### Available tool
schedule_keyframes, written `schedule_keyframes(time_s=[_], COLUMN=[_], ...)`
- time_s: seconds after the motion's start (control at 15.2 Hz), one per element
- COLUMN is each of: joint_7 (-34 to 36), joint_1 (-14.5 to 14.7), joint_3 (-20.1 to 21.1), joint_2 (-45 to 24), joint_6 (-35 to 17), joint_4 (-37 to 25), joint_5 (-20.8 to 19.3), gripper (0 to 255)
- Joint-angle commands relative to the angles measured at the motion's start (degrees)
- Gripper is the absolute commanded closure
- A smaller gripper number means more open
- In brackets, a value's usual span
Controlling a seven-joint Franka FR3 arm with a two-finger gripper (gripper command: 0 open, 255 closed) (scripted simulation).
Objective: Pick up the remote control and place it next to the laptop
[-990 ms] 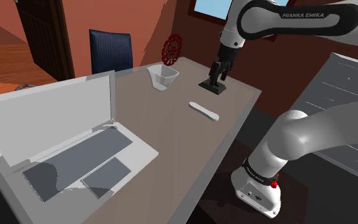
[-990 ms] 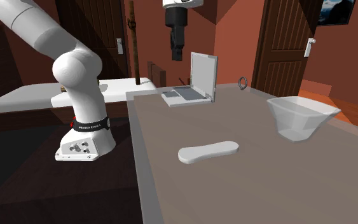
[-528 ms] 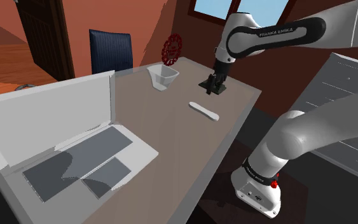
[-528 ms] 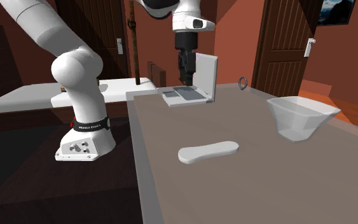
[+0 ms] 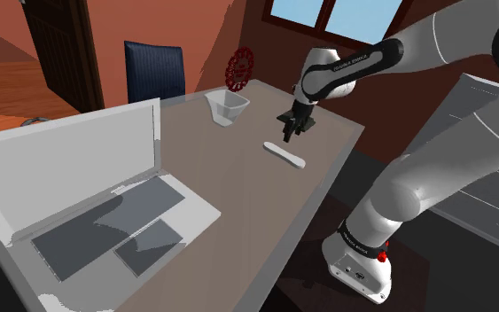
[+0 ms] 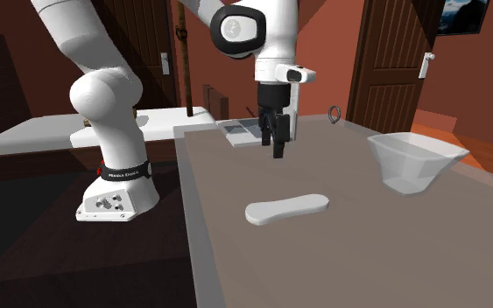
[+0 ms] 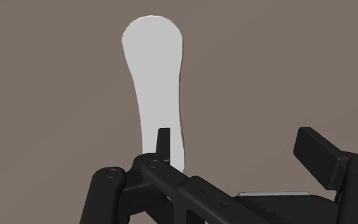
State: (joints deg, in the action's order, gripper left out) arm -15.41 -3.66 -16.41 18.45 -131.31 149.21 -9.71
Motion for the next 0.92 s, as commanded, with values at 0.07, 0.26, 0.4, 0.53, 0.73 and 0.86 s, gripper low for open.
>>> schedule_keyframes(time_s=[0.07, 0.26, 0.4, 0.53, 0.73, 0.86], joint_7=[-4.5, -9.7, -13.8, -14.4, -15.6, -16.5], joint_1=[0.0, 0.1, 0.0, -0.2, -0.3, -0.4], joint_3=[-2.8, -4.9, -5.7, -5.6, -5.3, -5.0], joint_2=[-7.2, -14.5, -19.7, -20.8, -23.2, -24.9], joint_6=[-6.0, -11.0, -13.9, -14.9, -17.4, -19.0], joint_4=[-1.2, -3.4, -5.2, -5.3, -5.0, -4.9], joint_5=[1.5, 4.9, 8.2, 8.9, 10.6, 11.8], gripper=[0, 0, 0, 0, 0, 0])
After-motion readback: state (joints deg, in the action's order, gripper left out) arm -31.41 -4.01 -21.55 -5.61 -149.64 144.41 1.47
